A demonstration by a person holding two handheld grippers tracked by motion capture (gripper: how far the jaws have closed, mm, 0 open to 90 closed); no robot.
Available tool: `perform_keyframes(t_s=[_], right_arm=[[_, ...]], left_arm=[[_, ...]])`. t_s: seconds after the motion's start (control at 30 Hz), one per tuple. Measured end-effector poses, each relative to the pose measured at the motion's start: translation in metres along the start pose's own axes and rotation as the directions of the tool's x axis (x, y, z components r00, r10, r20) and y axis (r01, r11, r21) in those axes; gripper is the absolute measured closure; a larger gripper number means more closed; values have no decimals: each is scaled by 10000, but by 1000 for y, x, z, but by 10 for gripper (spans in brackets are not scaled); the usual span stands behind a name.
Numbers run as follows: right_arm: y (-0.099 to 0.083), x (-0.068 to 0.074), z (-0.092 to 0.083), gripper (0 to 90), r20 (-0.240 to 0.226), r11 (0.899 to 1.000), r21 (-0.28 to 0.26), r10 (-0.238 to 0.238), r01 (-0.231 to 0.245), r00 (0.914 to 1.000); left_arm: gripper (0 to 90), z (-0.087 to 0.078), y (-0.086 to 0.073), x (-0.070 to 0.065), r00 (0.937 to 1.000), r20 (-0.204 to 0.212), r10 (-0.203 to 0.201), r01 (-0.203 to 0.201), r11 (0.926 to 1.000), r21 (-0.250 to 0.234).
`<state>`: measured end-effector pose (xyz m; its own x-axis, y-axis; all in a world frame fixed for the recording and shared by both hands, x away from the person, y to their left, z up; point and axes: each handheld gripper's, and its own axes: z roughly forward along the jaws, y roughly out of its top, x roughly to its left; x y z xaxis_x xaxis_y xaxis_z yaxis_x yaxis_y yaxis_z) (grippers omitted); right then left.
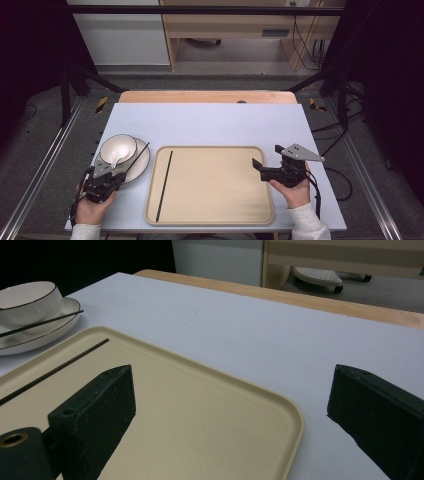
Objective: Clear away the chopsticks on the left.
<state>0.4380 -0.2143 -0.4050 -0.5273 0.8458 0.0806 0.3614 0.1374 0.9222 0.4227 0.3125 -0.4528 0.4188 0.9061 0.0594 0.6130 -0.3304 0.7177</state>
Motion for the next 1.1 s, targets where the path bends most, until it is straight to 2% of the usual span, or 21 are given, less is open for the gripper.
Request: perform_keyframes(t_s=[0.3, 0.6, 0.7, 0.8, 0.93, 1.1], right_arm=[[0, 0, 0, 54, 5, 10000, -14, 6, -6, 10000], [1, -2, -2, 53, 21, 10000, -76, 2, -2, 10000], [1, -2, -3, 53, 36, 9999, -134, 18, -17, 10000], [1, -2, -4, 53, 48, 9999, -126, 38, -38, 10000], [2, -2, -5, 53, 33, 9999, -121, 69, -68, 10000], [2, -3, -6, 53, 53, 9998, -185, 36, -35, 10000]], left_arm=[[854, -7, 4, -9, 10000, 77, -20, 23, 9992, -401], [853, -20, 11, -23, 9999, 121, -11, 24, 9935, -1140], [853, -22, 13, -31, 9999, 121, -50, 67, 9899, -1415], [854, -24, 14, -36, 9999, 98, -54, 68, 9896, -1440], [854, -24, 16, -46, 9993, 172, -318, 343, 9851, -1687], [854, -26, 17, -59, 9992, 182, -360, 387, 9831, -1788]])
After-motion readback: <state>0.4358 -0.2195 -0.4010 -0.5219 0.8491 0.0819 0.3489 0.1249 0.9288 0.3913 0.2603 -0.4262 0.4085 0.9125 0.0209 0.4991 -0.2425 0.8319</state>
